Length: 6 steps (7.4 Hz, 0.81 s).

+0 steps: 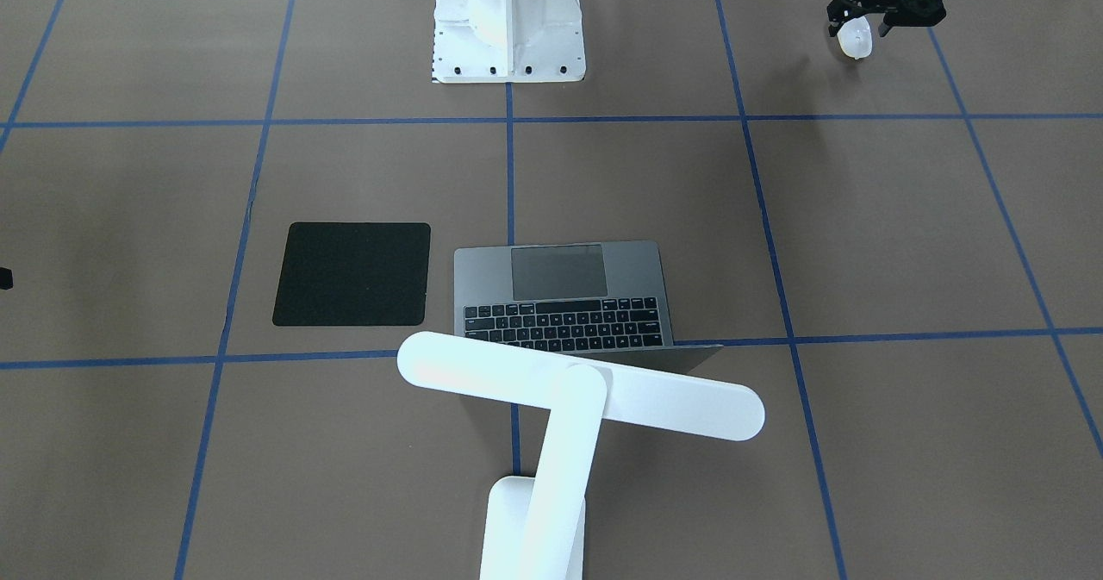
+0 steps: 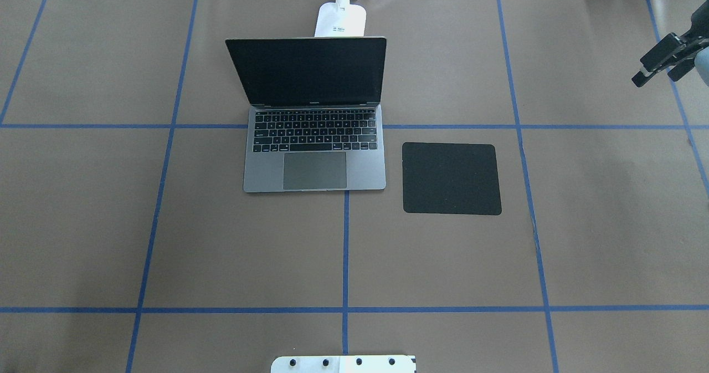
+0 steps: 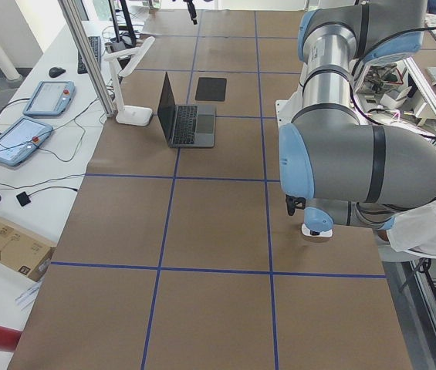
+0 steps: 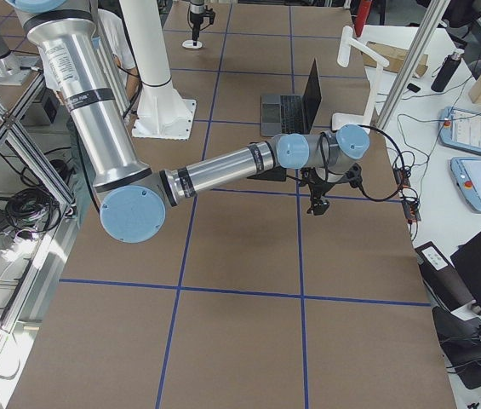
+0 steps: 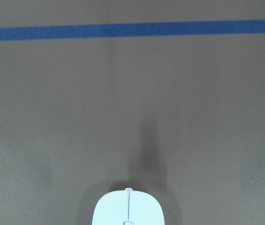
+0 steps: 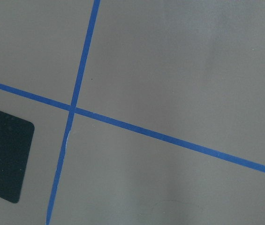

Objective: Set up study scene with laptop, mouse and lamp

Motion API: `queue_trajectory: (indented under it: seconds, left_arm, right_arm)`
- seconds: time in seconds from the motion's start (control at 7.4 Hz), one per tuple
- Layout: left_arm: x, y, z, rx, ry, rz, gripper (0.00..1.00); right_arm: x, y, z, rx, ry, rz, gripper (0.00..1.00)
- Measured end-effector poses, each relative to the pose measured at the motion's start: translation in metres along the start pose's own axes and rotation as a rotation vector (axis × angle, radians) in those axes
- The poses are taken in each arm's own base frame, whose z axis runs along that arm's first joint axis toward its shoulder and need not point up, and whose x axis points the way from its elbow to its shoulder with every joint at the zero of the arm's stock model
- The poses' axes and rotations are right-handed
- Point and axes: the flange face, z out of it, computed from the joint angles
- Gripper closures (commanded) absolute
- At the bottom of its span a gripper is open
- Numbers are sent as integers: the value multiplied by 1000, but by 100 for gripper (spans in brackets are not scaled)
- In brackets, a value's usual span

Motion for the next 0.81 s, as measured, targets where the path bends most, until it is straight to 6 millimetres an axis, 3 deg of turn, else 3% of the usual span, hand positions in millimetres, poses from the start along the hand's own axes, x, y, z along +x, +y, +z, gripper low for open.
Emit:
queue_trajectory:
  seconds: [0.81]
  left_arm:
    - [-8, 8, 13, -26, -7, -8, 1]
  right_arm:
    - [-6, 3, -4, 9, 1, 14, 0]
